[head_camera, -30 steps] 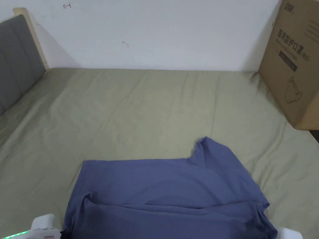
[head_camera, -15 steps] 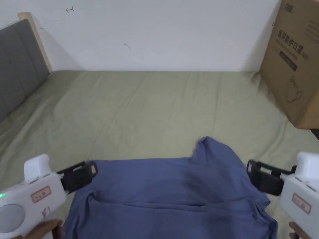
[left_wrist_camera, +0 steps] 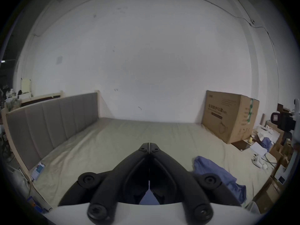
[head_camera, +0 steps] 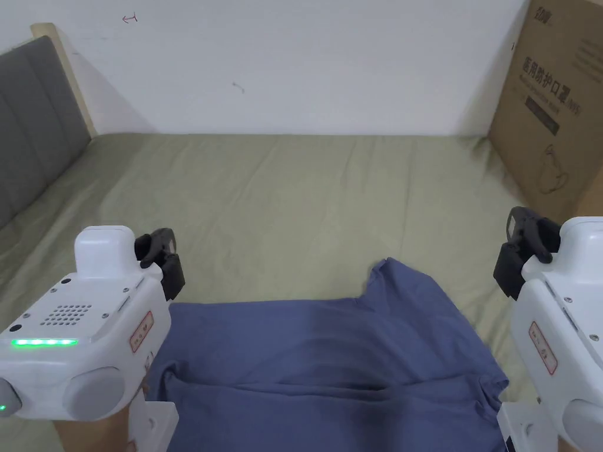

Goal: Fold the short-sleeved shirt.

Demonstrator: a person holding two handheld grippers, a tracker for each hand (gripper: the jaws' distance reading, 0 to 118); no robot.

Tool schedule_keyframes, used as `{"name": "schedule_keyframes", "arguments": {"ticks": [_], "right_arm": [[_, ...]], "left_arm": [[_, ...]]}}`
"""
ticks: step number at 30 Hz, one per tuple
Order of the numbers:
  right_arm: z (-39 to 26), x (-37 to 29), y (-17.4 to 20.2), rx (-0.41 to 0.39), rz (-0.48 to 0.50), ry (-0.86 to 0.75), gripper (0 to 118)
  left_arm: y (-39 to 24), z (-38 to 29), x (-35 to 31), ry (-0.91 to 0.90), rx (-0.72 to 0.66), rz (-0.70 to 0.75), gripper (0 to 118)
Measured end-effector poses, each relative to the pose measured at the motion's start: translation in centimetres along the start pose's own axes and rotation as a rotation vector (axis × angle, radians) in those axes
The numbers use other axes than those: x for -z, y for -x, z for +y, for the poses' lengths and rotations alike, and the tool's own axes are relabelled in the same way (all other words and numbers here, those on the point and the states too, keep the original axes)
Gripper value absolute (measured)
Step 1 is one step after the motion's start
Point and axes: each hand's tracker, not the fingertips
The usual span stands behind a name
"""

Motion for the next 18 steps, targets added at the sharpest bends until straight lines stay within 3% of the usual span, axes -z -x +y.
{"name": "schedule_keyframes", "arguments": {"ticks": [5, 13, 14, 17, 18], "right_arm": [[-1.0, 1.7, 0.1, -0.006, 0.008, 0.034, 0], [-2.4, 5.2, 0.4, -0.012, 0.023, 0.091, 0], [-2.6, 5.5, 0.5, -0.014, 0.023, 0.098, 0], [-3.2, 7.0, 0.5, -0.021, 0.022, 0.125, 0], [-3.4, 7.3, 0.6, -0.023, 0.022, 0.134, 0]], "left_arm": [[1.1, -0.5, 2.8, 0.051, 0.018, 0.037, 0], [6.8, -2.6, 13.5, 0.350, 0.009, 0.071, 0], [7.8, -3.1, 15.4, 0.411, -0.011, 0.072, 4], [10.1, -4.9, 20.0, 0.558, -0.070, 0.093, 48], [10.7, -5.4, 21.3, 0.605, -0.092, 0.115, 55]]}}
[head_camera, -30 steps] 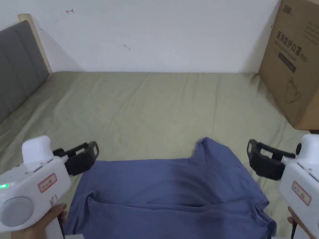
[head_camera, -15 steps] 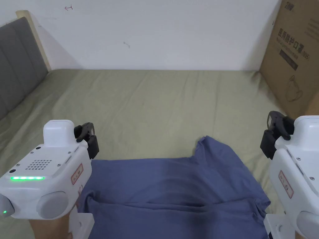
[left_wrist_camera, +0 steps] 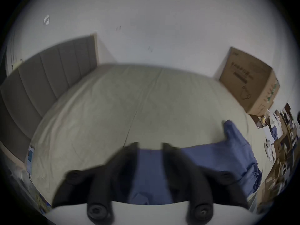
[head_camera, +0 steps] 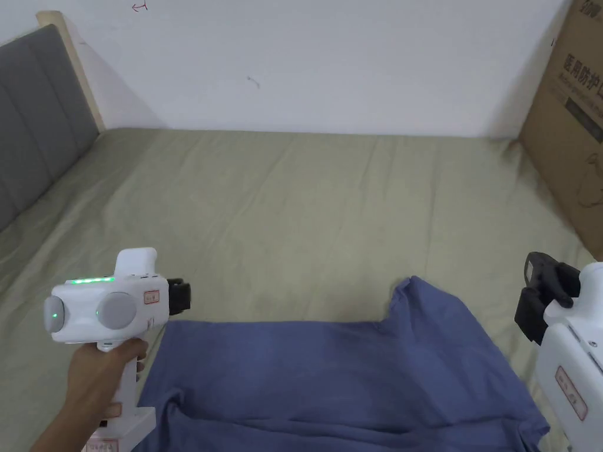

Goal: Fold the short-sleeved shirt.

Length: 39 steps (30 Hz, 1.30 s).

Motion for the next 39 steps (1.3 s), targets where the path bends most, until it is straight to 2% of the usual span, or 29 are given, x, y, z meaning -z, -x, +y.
{"name": "schedule_keyframes", "arguments": {"ticks": [1, 2, 3, 4, 10, 11, 12, 13, 14, 15, 16, 17, 18, 19, 20, 22, 23, 24, 28, 30, 34, 36, 37, 38, 39], "right_arm": [[-0.2, 0.6, 0.0, 0.000, 0.000, 0.011, 0], [-0.5, 1.2, -0.1, 0.000, -0.004, 0.022, 0], [-0.8, 1.7, -0.1, 0.001, -0.008, 0.034, 0], [-1.0, 2.2, -0.2, 0.002, -0.011, 0.045, 0], [-2.7, 4.7, -0.6, 0.008, -0.028, 0.122, 0], [-3.0, 5.2, -0.8, 0.012, -0.031, 0.133, 0], [-3.3, 5.5, -0.9, 0.018, -0.034, 0.144, 0], [-3.6, 5.9, -1.1, 0.025, -0.037, 0.157, 0], [-3.9, 6.3, -1.3, 0.036, -0.041, 0.172, 0], [-4.3, 6.9, -1.6, 0.056, -0.040, 0.192, 0], [-4.5, 7.4, -1.8, 0.069, -0.041, 0.210, 0], [-5.0, 8.2, -2.0, 0.073, -0.047, 0.231, 0], [-5.6, 9.3, -2.4, 0.084, -0.051, 0.251, 8], [-6.1, 10.4, -2.8, 0.092, -0.047, 0.276, 24], [-6.9, 12.0, -3.4, 0.116, -0.033, 0.323, 52], [-8.2, 14.9, -4.2, 0.145, -0.028, 0.412, 88], [-9.2, 16.7, -4.6, 0.159, -0.027, 0.460, 96], [-10.1, 18.3, -4.8, 0.157, -0.028, 0.505, 96], [-13.1, 23.7, -5.6, 0.229, -0.030, 0.661, 101], [-14.8, 25.8, -5.4, 0.196, -0.067, 0.727, 101], [-17.2, 28.2, -4.8, 0.122, -0.045, 0.834, 100], [-17.3, 28.1, -3.8, 0.084, -0.044, 0.884, 91], [-17.6, 28.1, -3.4, 0.059, -0.028, 0.891, 82], [-17.9, 28.0, -3.2, 0.037, -0.024, 0.919, 62], [-17.9, 27.9, -3.2, 0.084, -0.009, 0.918, 55]], "left_arm": [[0.6, 0.2, 1.8, 0.035, -0.034, 0.018, 55], [1.0, 0.3, 3.5, 0.076, -0.052, 0.036, 81], [1.2, 0.0, 4.5, 0.110, -0.060, 0.051, 93], [1.5, -0.1, 5.6, 0.139, -0.060, 0.055, 96], [2.5, -1.0, 11.7, 0.220, -0.074, 0.086, 95], [2.4, -1.3, 12.4, 0.231, -0.075, 0.088, 89], [2.0, -1.5, 12.9, 0.264, -0.058, 0.090, 76], [1.7, -1.9, 13.3, 0.285, -0.032, 0.074, 54], [1.3, -2.3, 13.7, 0.293, -0.008, 0.072, 42], [0.8, -2.9, 13.2, 0.249, 0.034, 0.113, 39], [0.5, -3.0, 12.9, 0.220, 0.052, 0.106, 28], [0.5, -3.0, 12.8, 0.227, 0.045, 0.081, 7], [0.7, -2.9, 12.6, 0.230, 0.035, 0.059, 3], [0.8, -2.9, 12.1, 0.221, 0.024, 0.048, 2], [0.9, -2.9, 11.4, 0.182, -0.006, 0.030, 2], [1.2, -2.6, 9.5, 0.124, -0.038, -0.032, 2], [1.0, -2.5, 8.2, 0.088, -0.038, -0.040, 2], [1.0, -2.3, 7.0, 0.068, -0.031, -0.058, 2], [0.8, -1.7, 3.5, 0.018, -0.019, -0.109, 2], [0.5, -1.5, 2.2, 0.001, -0.019, -0.126, 2], [-0.1, -1.4, 1.2, -0.002, -0.005, -0.129, 2], [0.4, -1.4, 2.5, 0.002, -0.006, -0.134, 2], [0.5, -1.5, 2.4, 0.002, -0.010, -0.137, 2], [0.5, -1.6, 2.4, 0.004, -0.016, -0.137, 2], [0.6, -1.6, 2.5, 0.006, -0.020, -0.136, 2]]}}
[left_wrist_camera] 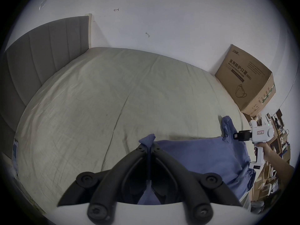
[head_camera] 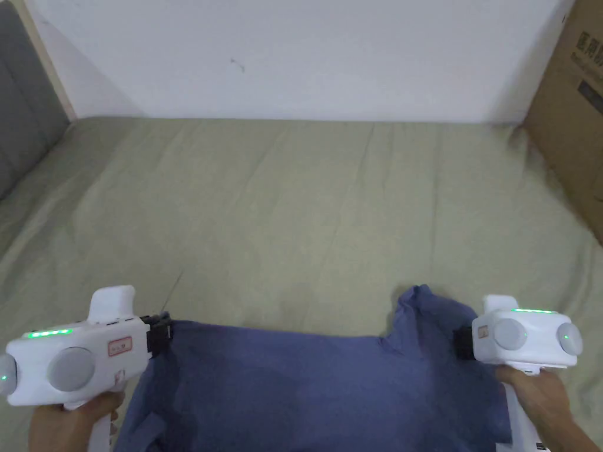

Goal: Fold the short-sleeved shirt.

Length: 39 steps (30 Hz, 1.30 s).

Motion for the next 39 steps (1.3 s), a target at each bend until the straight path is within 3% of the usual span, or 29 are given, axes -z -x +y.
{"name": "schedule_keyframes", "arguments": {"ticks": [1, 2, 3, 7, 14, 20, 26, 33, 39], "right_arm": [[0.1, -0.5, -0.2, 0.043, 0.014, -0.031, 44], [0.1, -1.1, -0.3, 0.045, 0.035, -0.031, 14], [0.0, -1.4, -0.3, 0.034, 0.024, -0.034, 0], [-1.3, -5.0, -1.0, 0.007, 0.034, -0.163, 0], [-5.8, -16.6, -2.5, 0.004, 0.174, -0.340, 0], [-12.1, -22.6, -5.4, 0.057, 0.256, -0.399, 0], [-19.0, -23.4, -7.2, 0.099, 0.282, -0.376, 0], [-25.9, -19.4, -7.7, 0.187, 0.223, -0.234, 0], [-28.7, -16.0, -7.2, 0.199, 0.171, -0.140, 0]], "left_arm": [[0.0, -0.1, 0.0, 0.001, -0.003, 0.000, 2], [0.1, -0.2, -0.1, 0.002, -0.006, 0.001, 2], [0.1, -0.3, -0.2, 0.005, -0.009, 0.002, 2], [0.2, -0.7, -0.8, 0.000, -0.023, 0.017, 2], [0.9, -1.9, -3.8, -0.020, -0.061, 0.038, 2], [1.4, -4.5, -7.6, -0.016, -0.058, 0.047, 2], [1.9, -9.5, -10.0, 0.024, -0.045, 0.059, 2], [2.2, -16.6, -9.0, 0.159, -0.026, 0.126, 2], [2.5, -20.2, -8.0, 0.209, -0.013, 0.160, 2]]}}
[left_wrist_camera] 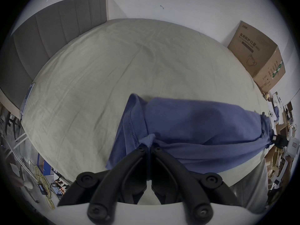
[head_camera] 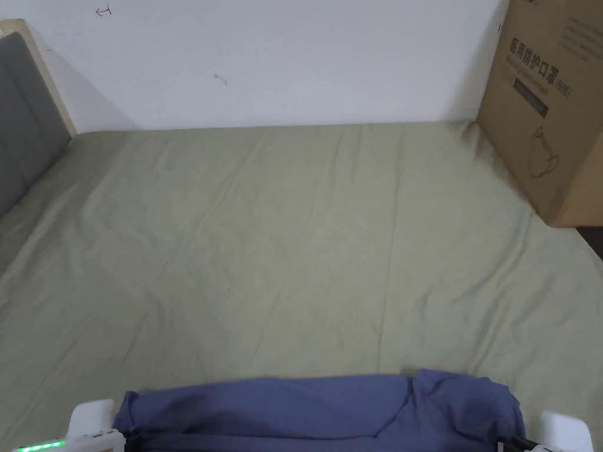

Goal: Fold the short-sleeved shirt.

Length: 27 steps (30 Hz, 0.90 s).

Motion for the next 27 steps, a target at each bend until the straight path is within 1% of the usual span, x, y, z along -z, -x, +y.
{"name": "schedule_keyframes", "arguments": {"ticks": [2, 3, 4, 5, 6, 7, 8, 9, 12, 16, 20, 22, 24, 25, 26, 27], "right_arm": [[-0.1, -0.3, 0.4, -0.018, -0.012, 0.004, 1], [0.0, -0.6, 0.8, -0.029, -0.020, -0.002, 1], [0.1, -1.0, 1.1, -0.040, -0.026, -0.013, 7], [0.4, -1.6, 1.5, -0.054, -0.031, -0.027, 26], [0.8, -2.5, 1.9, -0.070, -0.036, -0.048, 47], [1.3, -3.2, 2.4, -0.093, -0.055, -0.080, 72], [1.9, -3.9, 2.9, -0.116, -0.056, -0.109, 98], [2.7, -4.8, 3.4, -0.131, -0.046, -0.141, 104], [5.2, -7.8, 5.2, -0.164, -0.007, -0.270, 102], [8.4, -11.4, 8.1, -0.213, 0.003, -0.454, 102], [10.1, -14.7, 11.6, -0.256, -0.023, -0.641, 102], [10.7, -15.7, 12.9, -0.270, -0.034, -0.714, 102], [11.0, -16.4, 14.2, -0.288, -0.038, -0.775, 99], [11.0, -16.5, 14.7, -0.292, -0.047, -0.794, 95], [11.3, -16.4, 14.9, -0.299, -0.055, -0.811, 85], [11.2, -16.5, 15.3, -0.303, -0.063, -0.829, 67]], "left_arm": [[-0.1, -0.2, -0.3, -0.016, 0.002, 0.006, 4], [-0.1, -0.1, -0.5, -0.018, 0.000, 0.004, 8], [0.0, 0.1, -0.8, -0.015, -0.001, -0.005, 17], [-0.1, 0.4, -1.5, -0.013, -0.014, -0.024, 45], [-0.1, 0.5, -2.1, -0.021, -0.042, -0.065, 70], [-0.1, 0.7, -2.9, -0.038, -0.060, -0.083, 87], [-0.3, 0.9, -3.8, -0.067, -0.080, -0.103, 93], [-0.7, 1.5, -5.1, -0.147, -0.083, -0.126, 93], [-2.1, 3.6, -8.4, -0.263, -0.048, -0.168, 93], [-4.8, 6.1, -12.6, -0.454, -0.001, -0.199, 93], [-7.0, 7.7, -15.8, -0.658, 0.040, -0.208, 92], [-8.2, 8.2, -16.8, -0.724, 0.063, -0.188, 92], [-9.5, 8.3, -17.6, -0.793, 0.103, -0.146, 89], [-10.0, 8.4, -17.8, -0.819, 0.116, -0.127, 86], [-10.6, 8.3, -18.0, -0.853, 0.124, -0.106, 76], [-10.9, 8.1, -18.1, -0.870, 0.115, -0.111, 61]]}}
